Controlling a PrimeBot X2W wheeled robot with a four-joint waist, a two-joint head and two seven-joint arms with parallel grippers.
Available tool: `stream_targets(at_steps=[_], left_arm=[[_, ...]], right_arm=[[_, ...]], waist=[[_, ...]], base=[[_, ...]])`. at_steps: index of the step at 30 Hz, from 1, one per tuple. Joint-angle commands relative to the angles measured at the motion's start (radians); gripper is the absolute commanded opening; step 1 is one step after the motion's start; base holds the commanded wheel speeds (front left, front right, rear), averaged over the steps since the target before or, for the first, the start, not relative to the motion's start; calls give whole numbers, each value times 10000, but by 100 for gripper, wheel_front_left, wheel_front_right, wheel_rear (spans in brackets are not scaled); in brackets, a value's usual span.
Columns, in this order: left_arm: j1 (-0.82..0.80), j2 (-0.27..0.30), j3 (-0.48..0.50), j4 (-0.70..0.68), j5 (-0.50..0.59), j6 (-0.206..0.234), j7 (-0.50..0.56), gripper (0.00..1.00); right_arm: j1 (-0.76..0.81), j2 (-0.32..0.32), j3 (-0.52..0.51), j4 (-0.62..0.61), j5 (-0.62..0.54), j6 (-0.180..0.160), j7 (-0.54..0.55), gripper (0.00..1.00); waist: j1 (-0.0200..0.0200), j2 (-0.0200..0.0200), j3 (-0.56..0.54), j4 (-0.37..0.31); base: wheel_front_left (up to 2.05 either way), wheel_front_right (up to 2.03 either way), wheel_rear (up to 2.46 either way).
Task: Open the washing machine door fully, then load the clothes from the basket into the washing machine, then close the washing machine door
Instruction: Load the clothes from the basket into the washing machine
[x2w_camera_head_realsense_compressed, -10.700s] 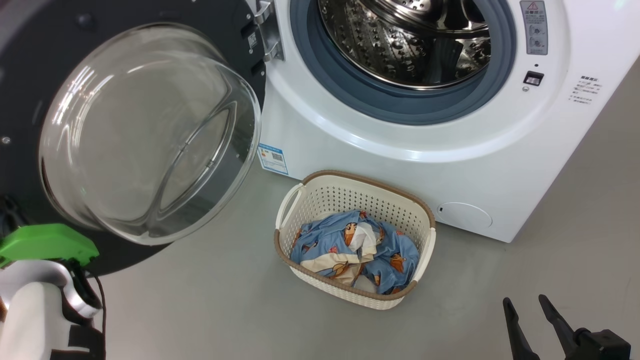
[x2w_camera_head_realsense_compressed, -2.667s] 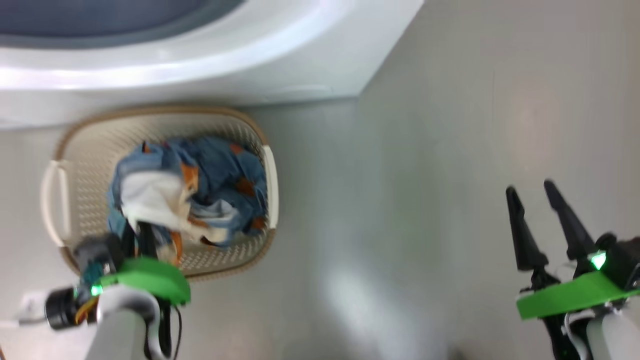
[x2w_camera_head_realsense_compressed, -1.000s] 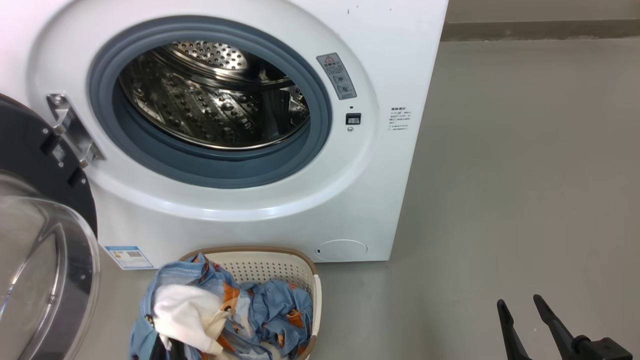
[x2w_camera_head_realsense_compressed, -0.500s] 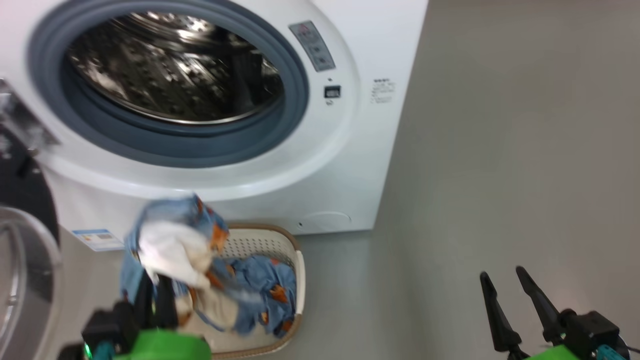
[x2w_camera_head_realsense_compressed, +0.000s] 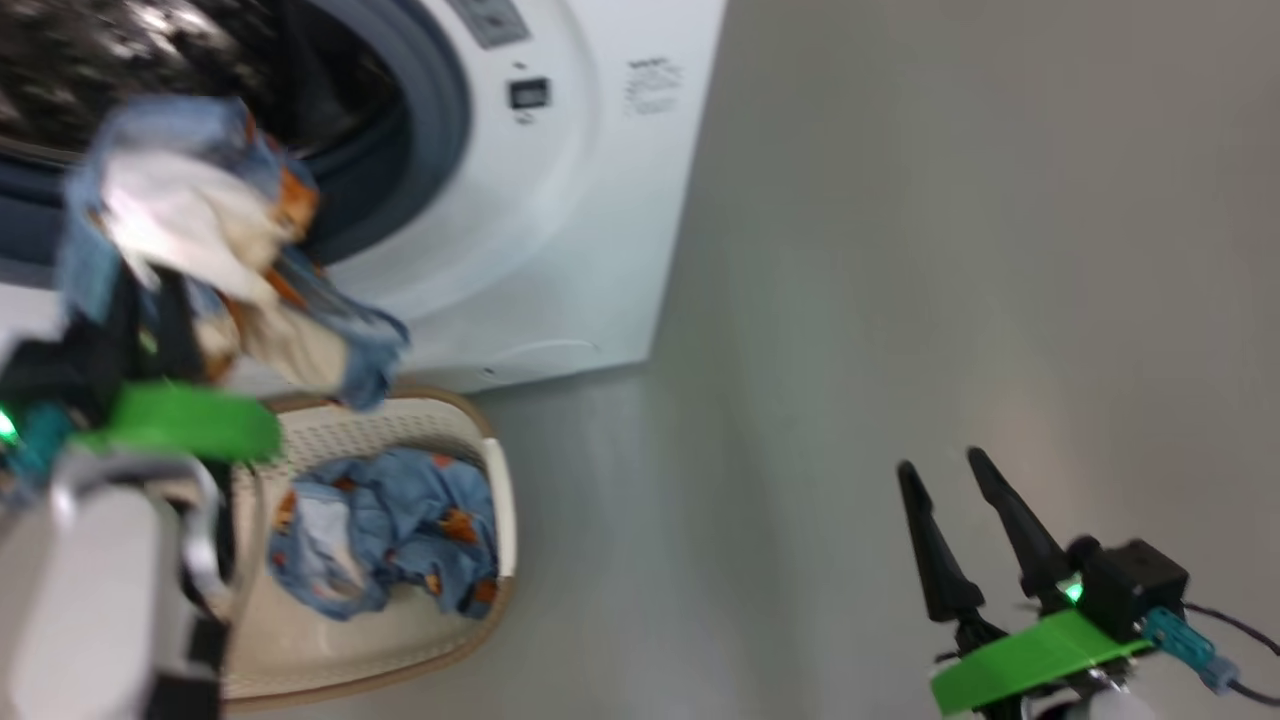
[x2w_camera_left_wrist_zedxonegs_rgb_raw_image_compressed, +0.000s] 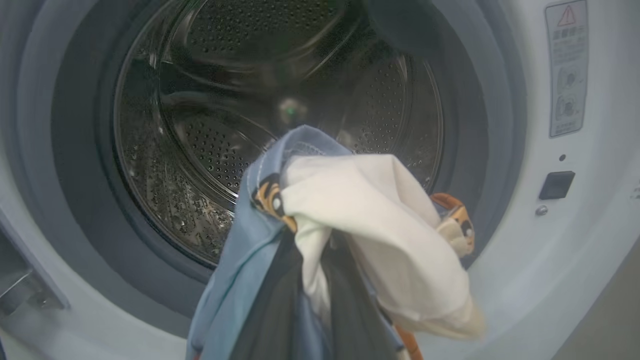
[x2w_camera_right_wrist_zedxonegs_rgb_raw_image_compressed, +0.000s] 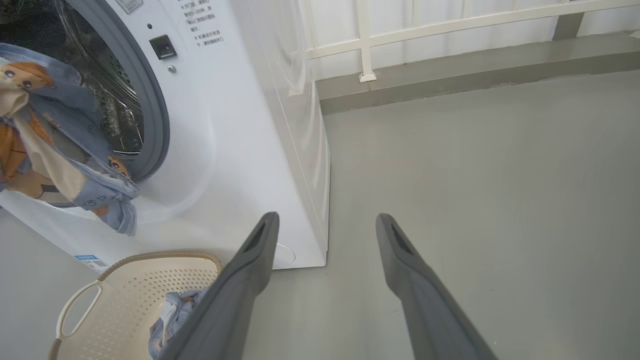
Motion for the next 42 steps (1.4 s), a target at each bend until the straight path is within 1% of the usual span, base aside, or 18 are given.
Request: stream_targets(at_steps=[1,8,15,21,23,28,32,34,36,38,40,42], left_arm=[[-680,506,416,104,168,53,-4,0],[-3228,1340,626,2221,346,128,131,0],[-5778,1945,505,4029,632,162,61,0],[-7586,2333,312,4912,926,235,-25,0],[-8098,2428,205,5115,1010,162,-41,0],[-8964,2733,-18,5466,1267,113,-57,0],[-9673,2900,76,5485,1226,238,-61,0],[-9939,2948,187,5312,1114,266,-62,0],[-10056,2871,360,5028,825,53,-62,0],[-10084,2947,324,4724,853,-99,-63,0],[-10084,2955,356,4363,849,-144,-63,0],[-9987,2930,397,3953,886,-77,-63,0]], right_arm=[[-300,-33,343,-154,81,16,-49,100],[-656,-134,799,4,359,16,-49,100],[-952,-373,1204,108,630,16,-49,100],[-1068,-506,1436,116,859,16,-49,100],[-1070,-544,1435,93,906,16,-49,100],[-1104,-643,1659,68,961,16,-49,100],[-1107,-718,1701,-14,1053,16,-49,100],[-1106,-727,1657,-29,1102,16,-49,100],[-1074,-709,1616,-36,1180,16,-49,100],[-1077,-685,1598,-77,1242,16,-49,100],[-1108,-697,1605,-122,1272,16,-49,100],[-1144,-719,1610,-175,1275,16,-49,100]], waist=[[0,0,1014,-1017],[0,0,2058,-1582],[0,0,3158,-1788],[0,0,3878,-1852],[0,0,4069,-1865],[0,0,4355,-1955],[0,0,4602,-2007],[0,0,4701,-2037],[0,0,4742,-2044],[0,0,4769,-2053],[0,0,4788,-2046],[0,0,4812,-2023]], base=[[0,0,0],[0,0,0],[0,0,0],[0,0,0],[0,0,0],[0,0,0],[0,0,0],[0,0,0],[0,0,0],[0,0,0],[0,0,0],[0,0,0]])
